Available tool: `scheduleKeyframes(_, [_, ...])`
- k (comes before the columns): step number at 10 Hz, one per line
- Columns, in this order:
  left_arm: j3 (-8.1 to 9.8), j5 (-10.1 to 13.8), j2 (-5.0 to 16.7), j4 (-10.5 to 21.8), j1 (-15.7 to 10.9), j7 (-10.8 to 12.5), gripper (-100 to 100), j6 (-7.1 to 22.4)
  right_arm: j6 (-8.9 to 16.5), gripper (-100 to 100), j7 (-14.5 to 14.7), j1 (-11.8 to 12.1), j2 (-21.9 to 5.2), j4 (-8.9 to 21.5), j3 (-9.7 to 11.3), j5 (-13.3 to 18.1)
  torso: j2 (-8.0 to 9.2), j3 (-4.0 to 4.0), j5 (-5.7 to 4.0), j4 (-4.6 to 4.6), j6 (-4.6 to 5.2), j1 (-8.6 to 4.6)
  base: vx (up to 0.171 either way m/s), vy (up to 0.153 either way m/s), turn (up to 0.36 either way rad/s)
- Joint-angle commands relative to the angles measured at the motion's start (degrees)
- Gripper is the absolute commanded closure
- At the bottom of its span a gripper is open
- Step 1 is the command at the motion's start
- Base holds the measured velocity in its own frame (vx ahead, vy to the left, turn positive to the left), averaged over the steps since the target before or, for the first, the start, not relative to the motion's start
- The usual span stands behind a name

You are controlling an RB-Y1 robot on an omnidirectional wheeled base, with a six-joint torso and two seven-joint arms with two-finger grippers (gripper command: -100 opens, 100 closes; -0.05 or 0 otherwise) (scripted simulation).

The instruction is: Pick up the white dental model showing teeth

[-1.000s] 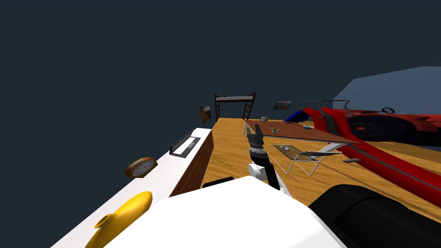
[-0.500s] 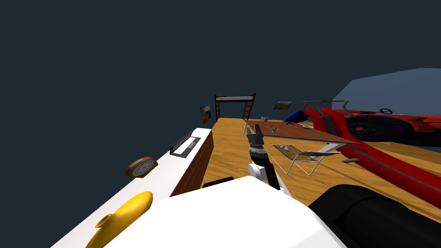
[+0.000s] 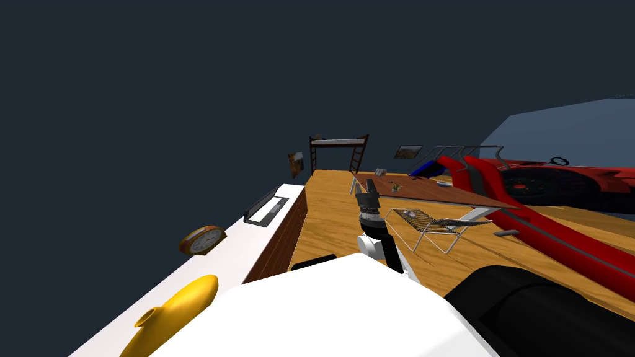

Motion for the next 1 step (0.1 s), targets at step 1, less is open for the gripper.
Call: scheduleKeyframes(1, [0.0,0.0,0.0,0.0,0.0,0.0,0,0.0,0.0,0,0.0,0.0,0.0,0.0,0.0,0.0,0.0,0.0,0.0,0.0,0.0,0.0,0.0,-0.006,0.001])
